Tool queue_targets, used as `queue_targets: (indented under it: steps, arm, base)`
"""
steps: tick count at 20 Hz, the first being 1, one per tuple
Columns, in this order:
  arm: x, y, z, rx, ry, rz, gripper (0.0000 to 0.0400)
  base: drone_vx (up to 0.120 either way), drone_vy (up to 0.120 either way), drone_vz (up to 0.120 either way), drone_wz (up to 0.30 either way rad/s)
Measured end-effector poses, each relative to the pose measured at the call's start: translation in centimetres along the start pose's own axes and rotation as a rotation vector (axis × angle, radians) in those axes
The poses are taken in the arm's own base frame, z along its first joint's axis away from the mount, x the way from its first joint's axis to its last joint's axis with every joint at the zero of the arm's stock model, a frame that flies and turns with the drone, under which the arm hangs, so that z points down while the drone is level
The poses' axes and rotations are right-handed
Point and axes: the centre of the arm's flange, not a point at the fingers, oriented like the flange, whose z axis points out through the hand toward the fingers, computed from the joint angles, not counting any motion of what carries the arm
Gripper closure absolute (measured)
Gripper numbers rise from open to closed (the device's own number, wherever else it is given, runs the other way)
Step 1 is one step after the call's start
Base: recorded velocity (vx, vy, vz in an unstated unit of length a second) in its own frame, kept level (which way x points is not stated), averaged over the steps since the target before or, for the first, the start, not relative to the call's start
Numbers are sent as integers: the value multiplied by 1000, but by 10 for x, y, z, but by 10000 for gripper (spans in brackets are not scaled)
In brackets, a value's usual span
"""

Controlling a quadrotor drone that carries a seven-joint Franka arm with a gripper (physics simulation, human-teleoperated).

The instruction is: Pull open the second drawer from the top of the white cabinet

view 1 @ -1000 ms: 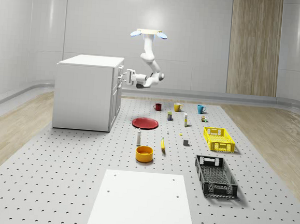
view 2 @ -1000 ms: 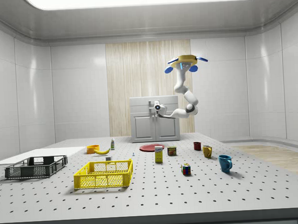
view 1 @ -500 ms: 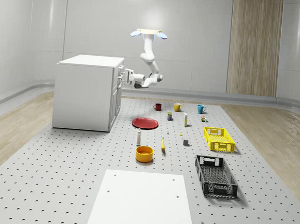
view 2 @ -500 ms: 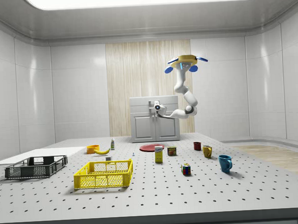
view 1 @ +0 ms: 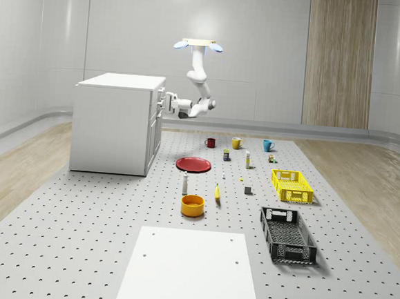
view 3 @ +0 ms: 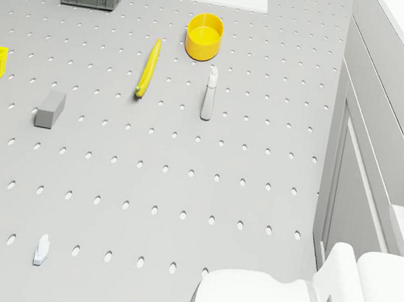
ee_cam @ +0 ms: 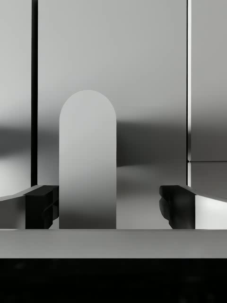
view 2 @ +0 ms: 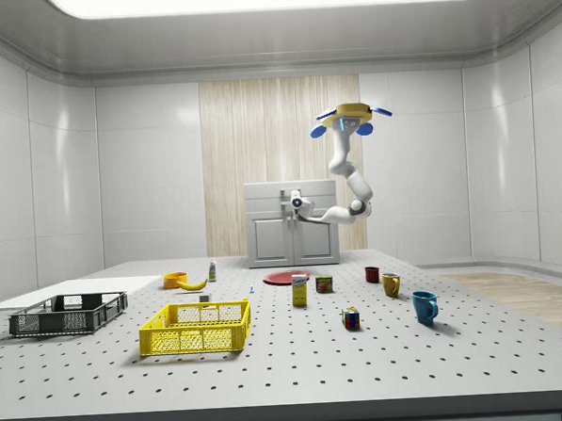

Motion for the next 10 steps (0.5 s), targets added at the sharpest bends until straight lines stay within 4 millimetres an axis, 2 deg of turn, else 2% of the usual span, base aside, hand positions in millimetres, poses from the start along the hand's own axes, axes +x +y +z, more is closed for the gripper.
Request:
queue_targets:
  steps: [5,6,8,9,10]
  arm:
    - [6,-7,0,0,0,0,100]
    - [7,-7,0,0,0,0,116]
    - [8,-8,0,0,0,0,188]
    - [8,-9,0,-1,0,3,207]
    - [4,-13,0,-14,9,36,161]
  base:
    - [0,0,0,0]
    - [0,0,0,0]
    - [0,0,0,0]
    - [0,0,0,0]
    - [0,0,0,0]
